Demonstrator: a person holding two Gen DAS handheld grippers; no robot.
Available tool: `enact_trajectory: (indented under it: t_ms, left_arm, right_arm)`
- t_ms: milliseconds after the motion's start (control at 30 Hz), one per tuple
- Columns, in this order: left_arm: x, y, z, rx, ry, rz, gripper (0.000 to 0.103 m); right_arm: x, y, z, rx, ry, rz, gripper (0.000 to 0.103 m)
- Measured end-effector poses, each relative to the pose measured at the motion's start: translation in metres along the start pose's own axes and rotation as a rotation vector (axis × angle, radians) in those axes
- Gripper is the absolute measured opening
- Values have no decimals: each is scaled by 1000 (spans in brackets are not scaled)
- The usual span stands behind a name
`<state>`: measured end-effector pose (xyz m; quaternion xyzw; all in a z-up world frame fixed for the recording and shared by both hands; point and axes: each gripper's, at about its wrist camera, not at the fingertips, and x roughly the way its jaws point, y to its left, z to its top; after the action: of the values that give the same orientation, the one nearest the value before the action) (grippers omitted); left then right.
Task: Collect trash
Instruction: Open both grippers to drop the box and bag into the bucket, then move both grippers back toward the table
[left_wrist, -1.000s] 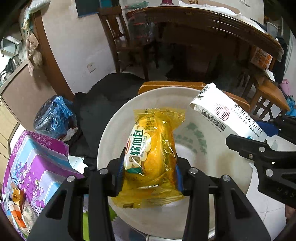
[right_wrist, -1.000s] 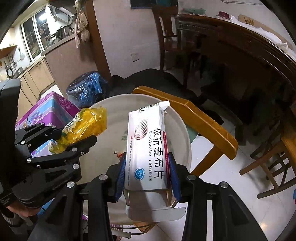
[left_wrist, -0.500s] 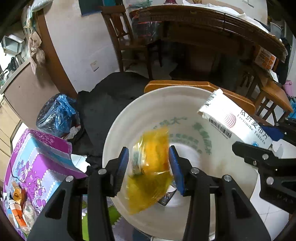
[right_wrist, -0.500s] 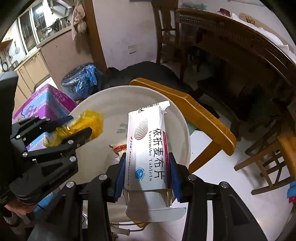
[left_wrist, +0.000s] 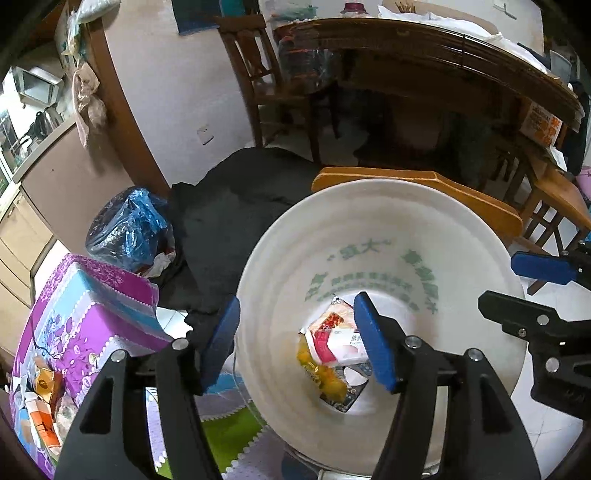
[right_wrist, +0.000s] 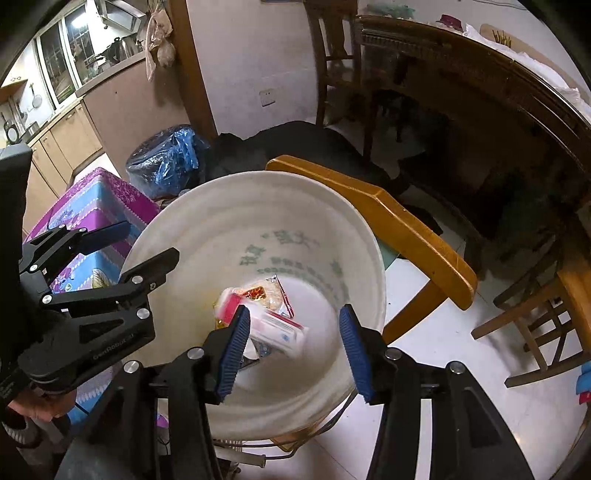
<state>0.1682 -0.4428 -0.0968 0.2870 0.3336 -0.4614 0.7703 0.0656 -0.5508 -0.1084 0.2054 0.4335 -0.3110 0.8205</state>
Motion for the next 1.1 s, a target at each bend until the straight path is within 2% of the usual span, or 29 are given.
enact_trajectory:
  t_ms: [233, 367, 500, 733, 933, 1033, 1100]
  left_arm:
    - [-13, 3, -8, 1, -44, 21, 62]
    - [-20, 4, -11, -19, -64, -3, 62]
    - [-35, 4, -15, -21, -107, -16, 62]
    - [-93, 20, -42, -94, -256, -10, 62]
    - [-127, 42, -78, -148, -303, 87, 62]
    - [-138, 45, -96, -138, -309, 167, 62]
    - [-146, 49, -105, -133, -317, 190, 63]
  right_arm:
    - [-6, -4, -5, 22, -2, 5, 51]
    - [-11, -9, -9, 41, 3, -16, 51]
    - [-29, -8, -15, 70, -44, 6, 52]
    - [-72, 22, -27, 76, -178, 89, 55]
    - [-91, 65, -42, 58, -234, 179, 56]
    - [-97, 87, -52, 36, -243, 200, 56]
    - [-98, 99, -58, 19, -238, 214, 56]
